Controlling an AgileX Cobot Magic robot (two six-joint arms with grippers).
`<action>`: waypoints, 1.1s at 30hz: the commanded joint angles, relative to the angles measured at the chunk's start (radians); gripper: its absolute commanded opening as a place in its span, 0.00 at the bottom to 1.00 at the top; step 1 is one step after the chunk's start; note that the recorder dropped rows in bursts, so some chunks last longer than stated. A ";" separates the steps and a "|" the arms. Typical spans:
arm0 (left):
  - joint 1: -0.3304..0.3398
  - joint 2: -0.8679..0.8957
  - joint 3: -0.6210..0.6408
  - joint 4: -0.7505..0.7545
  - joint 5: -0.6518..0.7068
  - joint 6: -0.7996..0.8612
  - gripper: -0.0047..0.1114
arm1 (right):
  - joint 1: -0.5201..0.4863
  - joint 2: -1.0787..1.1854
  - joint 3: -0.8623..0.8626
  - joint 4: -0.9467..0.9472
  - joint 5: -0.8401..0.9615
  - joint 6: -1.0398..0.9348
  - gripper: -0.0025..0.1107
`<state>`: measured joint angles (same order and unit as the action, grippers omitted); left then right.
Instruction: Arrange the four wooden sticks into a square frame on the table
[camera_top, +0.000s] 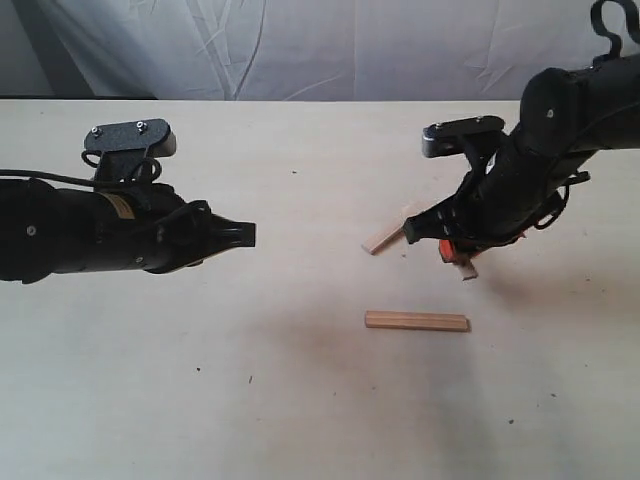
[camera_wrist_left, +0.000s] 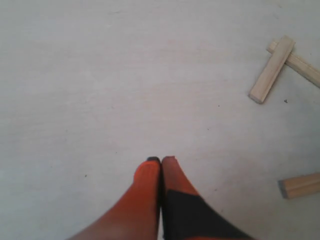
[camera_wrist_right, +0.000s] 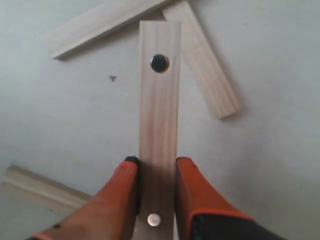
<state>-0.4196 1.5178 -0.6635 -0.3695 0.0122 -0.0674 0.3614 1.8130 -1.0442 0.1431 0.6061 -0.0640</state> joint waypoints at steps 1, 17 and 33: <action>0.004 -0.006 -0.005 0.000 -0.006 -0.002 0.04 | 0.036 0.033 0.002 -0.001 0.022 0.064 0.04; 0.004 -0.006 -0.005 0.000 -0.012 -0.002 0.04 | 0.048 0.037 0.146 0.016 -0.133 0.436 0.04; 0.004 -0.006 -0.005 0.000 -0.030 -0.002 0.04 | 0.048 0.033 0.195 -0.006 -0.244 0.439 0.04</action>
<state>-0.4196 1.5178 -0.6635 -0.3676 0.0000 -0.0674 0.4096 1.8457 -0.8598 0.1650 0.3706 0.3765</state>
